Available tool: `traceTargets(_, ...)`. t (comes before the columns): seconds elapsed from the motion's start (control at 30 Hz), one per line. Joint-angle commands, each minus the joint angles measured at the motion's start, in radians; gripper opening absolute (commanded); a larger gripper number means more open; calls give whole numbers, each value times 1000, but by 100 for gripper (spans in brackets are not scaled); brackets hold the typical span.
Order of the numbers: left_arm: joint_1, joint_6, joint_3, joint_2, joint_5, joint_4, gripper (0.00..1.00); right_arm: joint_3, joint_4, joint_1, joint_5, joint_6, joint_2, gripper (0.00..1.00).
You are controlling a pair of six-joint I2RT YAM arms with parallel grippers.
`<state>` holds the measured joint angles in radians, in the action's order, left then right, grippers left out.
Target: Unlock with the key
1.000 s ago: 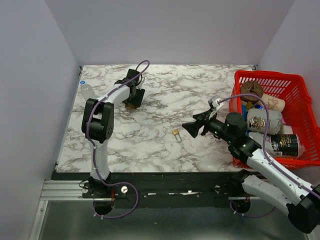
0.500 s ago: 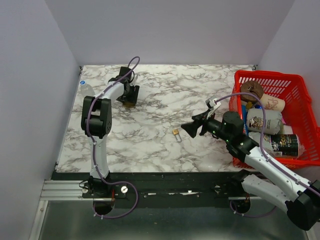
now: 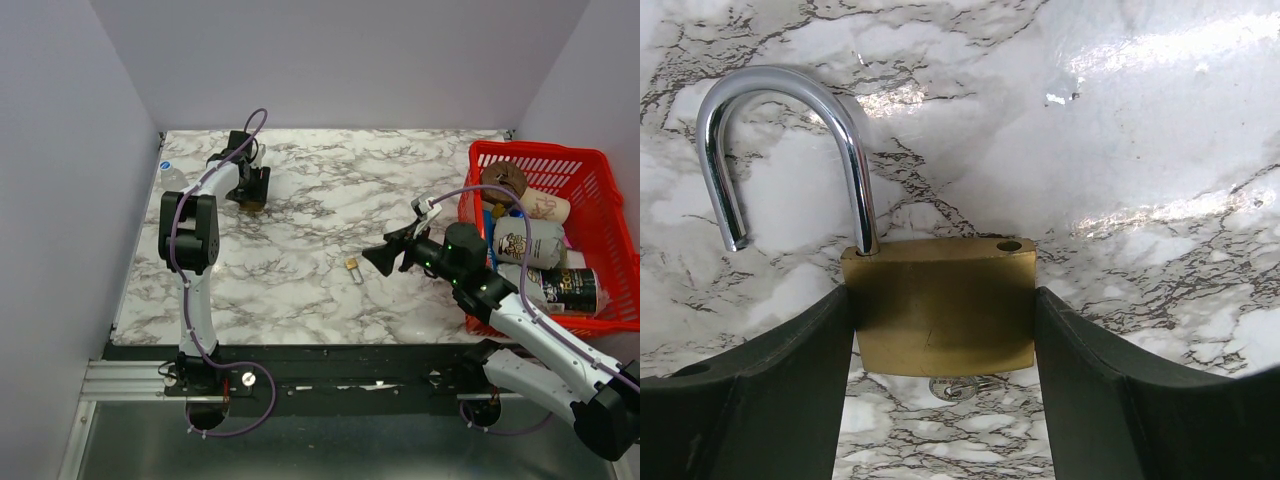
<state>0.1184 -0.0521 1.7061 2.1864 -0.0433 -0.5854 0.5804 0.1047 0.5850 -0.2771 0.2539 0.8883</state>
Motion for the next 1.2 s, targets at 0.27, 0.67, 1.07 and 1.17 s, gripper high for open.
traceTargets(0.27, 4, -20, 24, -11, -41, -14, 73, 1, -34, -5, 19, 15, -9, 86)
traceTargets(0.67, 9, -28, -19, -80, -27, 35, 91, 4, -48, -5, 27, 13, -11, 86)
traceTargets(1.07, 79, -3, -180, -407, 129, 171, 99, 44, -155, -5, 79, -48, 24, 85)
traceTargets(1.17, 134, 3, -209, -500, 152, 176, 99, 82, -219, -4, 104, -74, 43, 82)
